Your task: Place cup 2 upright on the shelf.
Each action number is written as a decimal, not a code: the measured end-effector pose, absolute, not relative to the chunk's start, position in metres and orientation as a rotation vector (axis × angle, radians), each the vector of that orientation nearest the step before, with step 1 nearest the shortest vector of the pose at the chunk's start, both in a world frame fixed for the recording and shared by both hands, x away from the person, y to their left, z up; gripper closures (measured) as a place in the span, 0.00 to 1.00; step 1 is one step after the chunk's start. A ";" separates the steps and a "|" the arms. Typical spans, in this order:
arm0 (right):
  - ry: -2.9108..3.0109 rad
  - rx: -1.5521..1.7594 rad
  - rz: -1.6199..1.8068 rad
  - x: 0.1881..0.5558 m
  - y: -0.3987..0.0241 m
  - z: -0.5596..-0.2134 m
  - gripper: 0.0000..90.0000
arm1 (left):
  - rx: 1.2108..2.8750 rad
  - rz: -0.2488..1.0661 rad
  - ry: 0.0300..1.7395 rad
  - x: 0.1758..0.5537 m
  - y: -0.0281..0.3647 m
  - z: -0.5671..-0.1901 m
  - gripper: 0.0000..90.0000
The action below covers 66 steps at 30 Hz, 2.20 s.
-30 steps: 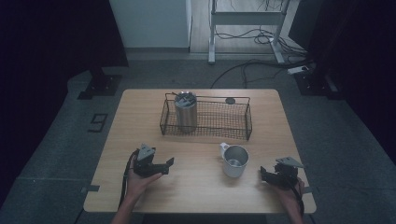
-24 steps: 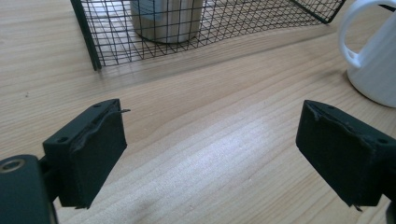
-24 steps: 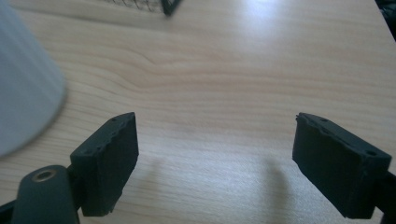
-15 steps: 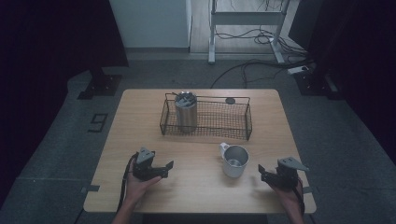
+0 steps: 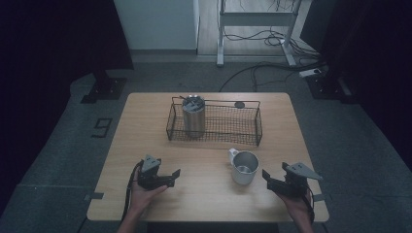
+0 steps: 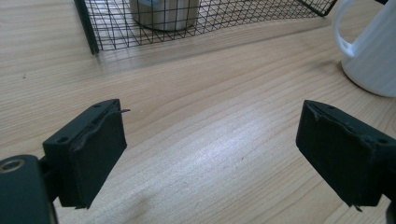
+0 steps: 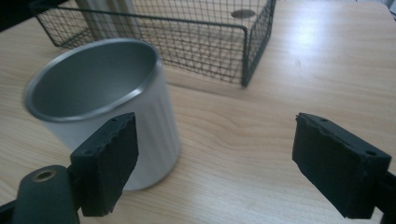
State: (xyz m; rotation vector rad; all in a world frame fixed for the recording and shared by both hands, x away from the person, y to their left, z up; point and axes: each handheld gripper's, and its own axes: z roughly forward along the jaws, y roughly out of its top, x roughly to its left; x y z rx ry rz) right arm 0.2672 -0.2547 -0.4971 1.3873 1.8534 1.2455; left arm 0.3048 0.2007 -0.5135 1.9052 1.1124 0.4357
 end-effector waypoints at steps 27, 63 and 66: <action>1.929 1.304 1.321 0.273 -0.217 -0.477 0.11 | 1.925 0.409 1.135 0.303 0.200 -0.516 0.09; 2.004 1.297 1.185 0.301 -0.170 -0.496 0.00 | 1.932 0.392 1.136 0.302 0.197 -0.519 0.09; 2.012 1.298 1.178 0.303 -0.168 -0.499 0.00 | 1.936 0.390 1.134 0.302 0.197 -0.519 0.09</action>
